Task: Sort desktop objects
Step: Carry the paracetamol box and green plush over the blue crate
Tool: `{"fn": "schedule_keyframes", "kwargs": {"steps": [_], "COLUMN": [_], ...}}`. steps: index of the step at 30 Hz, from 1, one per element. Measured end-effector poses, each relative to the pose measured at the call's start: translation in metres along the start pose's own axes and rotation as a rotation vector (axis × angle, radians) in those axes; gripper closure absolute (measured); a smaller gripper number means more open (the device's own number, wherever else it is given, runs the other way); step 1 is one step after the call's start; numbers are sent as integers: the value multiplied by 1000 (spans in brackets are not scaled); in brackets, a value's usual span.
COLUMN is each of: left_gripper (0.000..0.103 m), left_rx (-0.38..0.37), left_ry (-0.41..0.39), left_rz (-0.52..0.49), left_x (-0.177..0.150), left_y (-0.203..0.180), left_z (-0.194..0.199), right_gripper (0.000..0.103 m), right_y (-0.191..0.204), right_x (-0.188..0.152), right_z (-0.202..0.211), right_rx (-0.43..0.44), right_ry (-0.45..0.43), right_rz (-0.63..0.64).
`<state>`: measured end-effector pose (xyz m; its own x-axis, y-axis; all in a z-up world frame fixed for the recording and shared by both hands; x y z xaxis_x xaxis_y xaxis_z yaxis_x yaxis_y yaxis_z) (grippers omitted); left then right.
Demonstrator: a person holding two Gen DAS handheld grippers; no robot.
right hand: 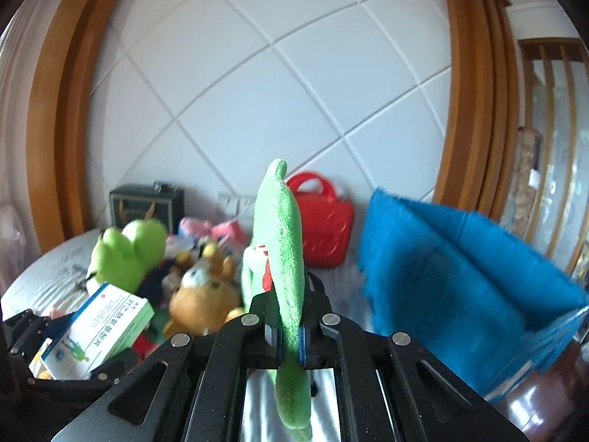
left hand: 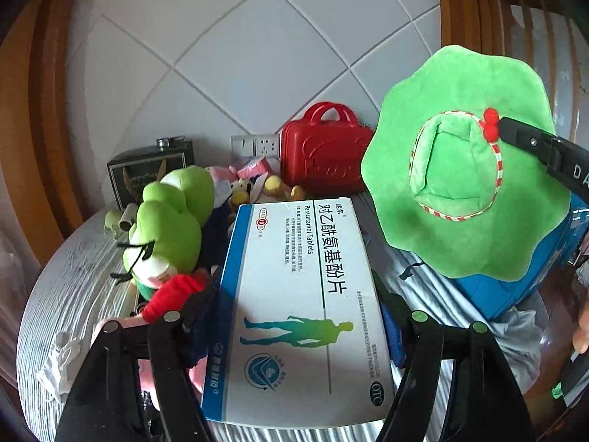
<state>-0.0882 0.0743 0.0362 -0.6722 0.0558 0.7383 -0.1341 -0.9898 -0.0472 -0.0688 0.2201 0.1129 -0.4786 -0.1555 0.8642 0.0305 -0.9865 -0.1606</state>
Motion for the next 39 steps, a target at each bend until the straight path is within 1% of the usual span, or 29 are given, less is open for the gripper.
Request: {"fn": "schedule_keyframes", "kwargs": {"steps": [4, 8, 11, 14, 16, 18, 21, 23, 25, 28, 29, 31, 32, 35, 37, 39], "left_gripper": [32, 32, 32, 32, 32, 32, 32, 32, 32, 32, 32, 32, 32, 32, 32, 32], "left_rx": [-8, -24, -64, -93, -111, -114, -100, -110, -93, -42, -31, 39, 58, 57, 56, 46], "left_ry": [-65, -134, -178, -213, -218, -202, -151, -100, -63, -12, 6, 61, 91, 226, 332, 428], "left_rz": [-15, -37, -42, -34, -29, -23, -15, -7, -17, -41, -54, -83, -97, -127, -142, -139], "left_x": [35, 79, 114, 149, 174, 202, 243, 266, 283, 299, 301, 302, 299, 287, 276, 265], "left_y": [-31, -84, -135, -198, -242, -285, -341, -369, -395, -423, -429, -439, -442, -447, -445, -439], "left_z": [11, 17, 18, 15, 9, 0, -23, -46, -70, -111, -126, -157, -173, -220, -247, -269], "right_gripper": [98, 98, 98, 98, 98, 98, 98, 98, 98, 98, 98, 98, 98, 98, 98, 98], "right_y": [-43, -104, -165, -235, -280, -323, -380, -413, -438, -458, -463, -468, -467, -466, -465, -466], "right_x": [34, 72, 99, 121, 132, 143, 156, 159, 156, 144, 140, 128, 121, 101, 86, 77], "right_z": [18, 28, 29, 23, 14, -2, -35, -65, -94, -136, -151, -184, -201, -251, -277, -299], "right_rx": [-49, -90, -119, -135, -145, -142, -142, -127, -95, -64, -52, -15, 8, 29, 31, 52], "right_ry": [-102, -180, -231, -263, -275, -262, -233, -195, -156, -98, -75, -7, 31, 140, 200, 292], "right_rz": [-20, -44, -52, -49, -38, -27, -1, -2, -21, -36, -37, -48, -54, -57, -62, -62]}}
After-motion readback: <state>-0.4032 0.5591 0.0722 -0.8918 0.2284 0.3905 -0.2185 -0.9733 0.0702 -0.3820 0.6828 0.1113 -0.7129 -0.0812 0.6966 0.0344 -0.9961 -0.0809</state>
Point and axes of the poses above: each gripper's, at about its wrist camera, not at the fingertips, and z roughly against the way its jaws point, y to its left, x to its top, the point moved 2 cm from there along -z, roughly the way its jaws point, and after that the axes turned 12 degrees about y, right-handed, at the moved point
